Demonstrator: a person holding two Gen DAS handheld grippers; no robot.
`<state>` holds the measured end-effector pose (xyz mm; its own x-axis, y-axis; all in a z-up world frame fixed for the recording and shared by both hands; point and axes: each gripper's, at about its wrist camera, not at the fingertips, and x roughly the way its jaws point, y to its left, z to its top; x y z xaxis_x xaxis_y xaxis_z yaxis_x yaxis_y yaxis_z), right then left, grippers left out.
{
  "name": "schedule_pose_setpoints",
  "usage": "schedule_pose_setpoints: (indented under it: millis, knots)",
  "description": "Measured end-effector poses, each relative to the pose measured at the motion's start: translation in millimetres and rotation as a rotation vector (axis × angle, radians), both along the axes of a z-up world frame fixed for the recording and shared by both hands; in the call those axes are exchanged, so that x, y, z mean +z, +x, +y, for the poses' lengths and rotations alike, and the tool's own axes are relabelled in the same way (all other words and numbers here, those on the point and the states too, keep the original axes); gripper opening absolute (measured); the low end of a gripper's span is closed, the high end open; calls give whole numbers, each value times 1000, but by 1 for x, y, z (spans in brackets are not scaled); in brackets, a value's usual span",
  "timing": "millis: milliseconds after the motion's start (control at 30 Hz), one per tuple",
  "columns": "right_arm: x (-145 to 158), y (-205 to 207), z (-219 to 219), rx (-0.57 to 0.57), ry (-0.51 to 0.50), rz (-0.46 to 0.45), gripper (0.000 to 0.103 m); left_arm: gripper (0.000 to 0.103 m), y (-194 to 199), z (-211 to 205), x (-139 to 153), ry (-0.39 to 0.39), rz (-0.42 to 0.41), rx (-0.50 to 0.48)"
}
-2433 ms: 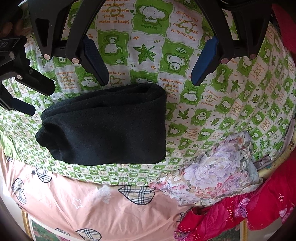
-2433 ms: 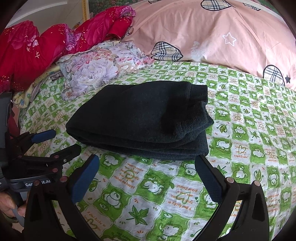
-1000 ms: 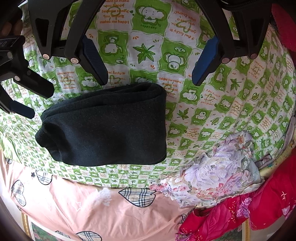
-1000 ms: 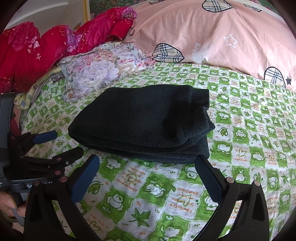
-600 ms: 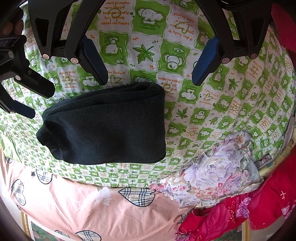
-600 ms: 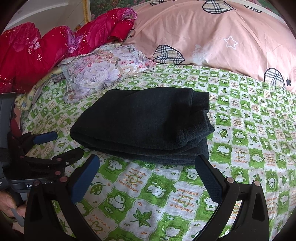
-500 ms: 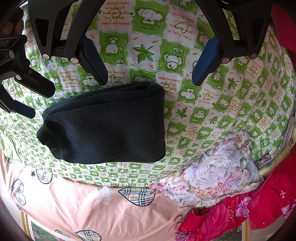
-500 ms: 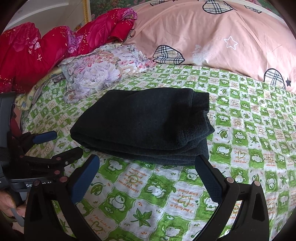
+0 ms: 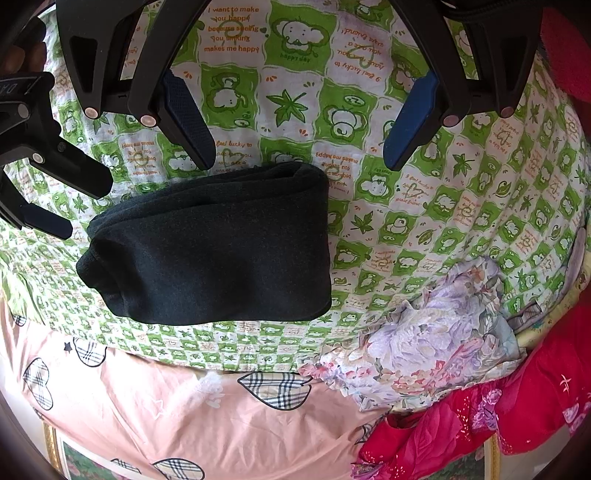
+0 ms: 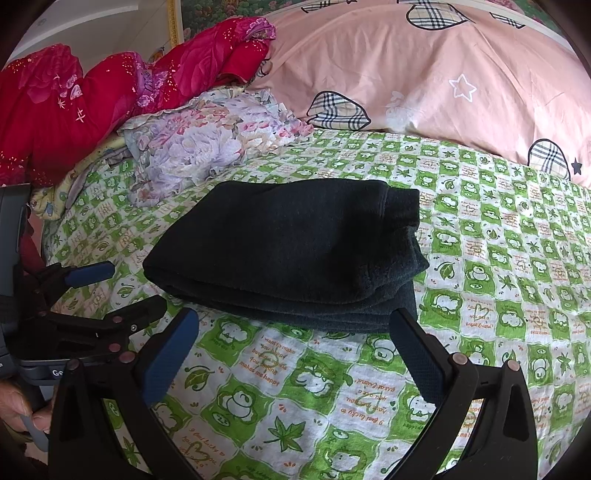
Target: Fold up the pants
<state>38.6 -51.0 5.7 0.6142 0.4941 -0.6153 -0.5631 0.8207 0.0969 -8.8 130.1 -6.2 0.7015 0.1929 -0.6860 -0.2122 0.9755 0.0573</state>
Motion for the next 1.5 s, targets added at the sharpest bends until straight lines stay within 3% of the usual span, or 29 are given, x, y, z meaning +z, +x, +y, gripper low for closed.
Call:
schedule_pose_setpoints:
  millis: [733,1200,1500]
  knots:
    - [13,6,0,14,0,-8,103,94,5,10,10,-1,5,3]
    - [30,23,-8,2,33,13,103,94,22,19,23,-68,26,-10]
    - [32,29,-14,-1,27,17,103,94,34,17,28,-45,23,-9]
